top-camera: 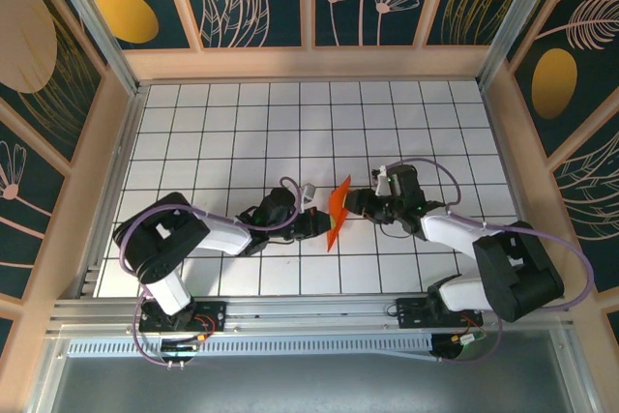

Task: Fold a paper plane with a square sheet of paper (fold left side to right side)
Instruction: Fold the wing for the fifth time at the center of the table.

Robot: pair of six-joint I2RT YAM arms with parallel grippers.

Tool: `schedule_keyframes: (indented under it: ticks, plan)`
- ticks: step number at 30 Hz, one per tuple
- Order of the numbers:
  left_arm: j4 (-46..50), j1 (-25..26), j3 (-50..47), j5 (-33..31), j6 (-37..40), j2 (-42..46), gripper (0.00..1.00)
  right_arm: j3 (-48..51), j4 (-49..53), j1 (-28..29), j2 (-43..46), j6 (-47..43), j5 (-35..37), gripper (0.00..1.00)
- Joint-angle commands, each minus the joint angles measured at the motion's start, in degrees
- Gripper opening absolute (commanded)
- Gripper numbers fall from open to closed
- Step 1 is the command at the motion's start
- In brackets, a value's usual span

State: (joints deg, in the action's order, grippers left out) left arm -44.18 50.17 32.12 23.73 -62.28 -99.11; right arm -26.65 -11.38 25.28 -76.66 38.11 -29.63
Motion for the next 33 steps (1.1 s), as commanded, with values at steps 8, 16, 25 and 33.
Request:
schedule_keyframes:
  ticks: [8, 16, 25, 33]
  plan:
    - [-8.4, -0.3, -0.5, 2.6, -4.5, -5.0, 0.0, -0.7, -1.3, 1.5, -3.1, 3.9, 4.3, 0.45]
    - [-10.4, -0.4, 0.8, 4.1, -5.8, -7.7, 0.0, -0.5, -2.3, 1.5, -3.1, 5.5, 4.9, 0.45]
    - [-11.8, -0.3, 1.5, 4.8, -7.0, -9.1, 0.0, -0.9, -2.6, 1.7, -4.5, 6.4, 4.9, 0.44]
    - [-12.1, -0.4, 1.8, 5.0, -7.3, -9.9, 0.0, -2.0, -3.9, 2.6, -6.4, 6.5, 4.6, 0.44]
